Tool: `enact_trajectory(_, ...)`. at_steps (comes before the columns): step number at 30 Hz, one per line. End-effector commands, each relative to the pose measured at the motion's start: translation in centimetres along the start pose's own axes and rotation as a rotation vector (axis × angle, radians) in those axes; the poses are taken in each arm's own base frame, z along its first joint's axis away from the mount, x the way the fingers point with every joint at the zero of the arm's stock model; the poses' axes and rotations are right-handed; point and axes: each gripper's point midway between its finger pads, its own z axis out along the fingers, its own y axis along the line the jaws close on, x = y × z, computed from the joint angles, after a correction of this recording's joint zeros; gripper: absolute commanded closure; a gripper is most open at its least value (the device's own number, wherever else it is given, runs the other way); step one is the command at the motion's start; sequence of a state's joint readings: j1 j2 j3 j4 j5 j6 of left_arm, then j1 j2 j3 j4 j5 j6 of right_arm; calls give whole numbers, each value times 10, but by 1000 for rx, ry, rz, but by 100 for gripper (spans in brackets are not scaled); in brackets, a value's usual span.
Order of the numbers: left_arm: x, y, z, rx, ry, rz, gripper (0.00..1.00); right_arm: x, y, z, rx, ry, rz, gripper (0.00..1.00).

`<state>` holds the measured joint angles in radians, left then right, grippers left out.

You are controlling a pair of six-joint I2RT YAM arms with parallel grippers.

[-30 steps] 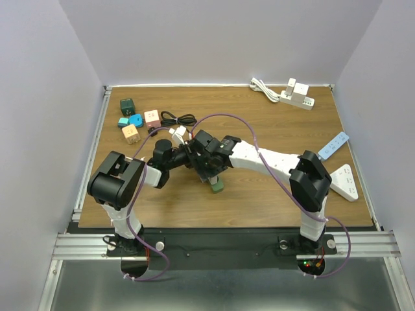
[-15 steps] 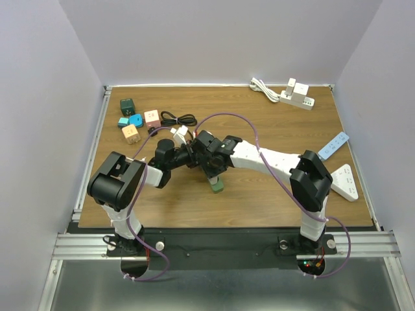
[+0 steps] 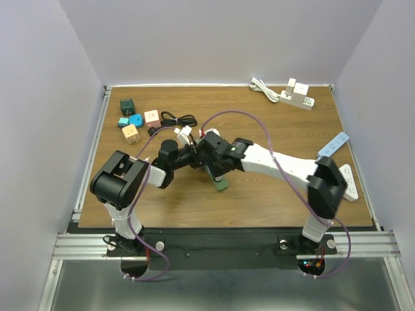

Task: Pull the plug off the socket
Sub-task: Remove the plug from the socket, then place the plug at the corner of the board.

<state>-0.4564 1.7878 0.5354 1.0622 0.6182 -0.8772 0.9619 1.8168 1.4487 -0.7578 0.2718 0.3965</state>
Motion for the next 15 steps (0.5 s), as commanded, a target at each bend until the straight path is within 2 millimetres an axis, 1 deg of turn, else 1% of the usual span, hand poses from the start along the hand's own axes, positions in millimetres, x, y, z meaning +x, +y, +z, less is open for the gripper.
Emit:
enact_trajectory(1,119,125,-54,-492,318,-205,100,-83,-13,-108,-67,-400,121,100)
enact_trajectory(2,119,125,-54,-492,318,-205,100,-80,-15,-107,-65,-401,123,100)
enact_trajectory(3,118,125,-53,-493,315,-205,100,-71,-17,-100,-61,-386,115,99)
enact_trajectory(4,117,125,-52,-490,318,-203,100,-68,-16,-99,-70,-386,110,100)
enact_trajectory(6,118,125,-51,-489,322,-205,100,-57,-15,-88,-67,-352,95,100)
enact_trajectory(8,117,123,-49,-484,323,-202,100,-56,-13,-87,-74,-347,108,100)
enact_trajectory(10,115,121,-49,-477,320,-199,100,-61,-20,-91,-45,-369,145,100)
enact_trajectory(11,115,120,-49,-477,320,-199,100,-65,-28,-94,-6,-395,167,100)
enact_trajectory(12,113,118,-49,-473,315,-195,100,-69,-35,-102,15,-422,193,100)
enact_trajectory(13,108,113,-48,-462,304,-184,100,-74,-49,-106,70,-449,241,100)
enact_trajectory(15,103,106,-46,-443,295,-174,100,-77,-67,-110,119,-468,295,100)
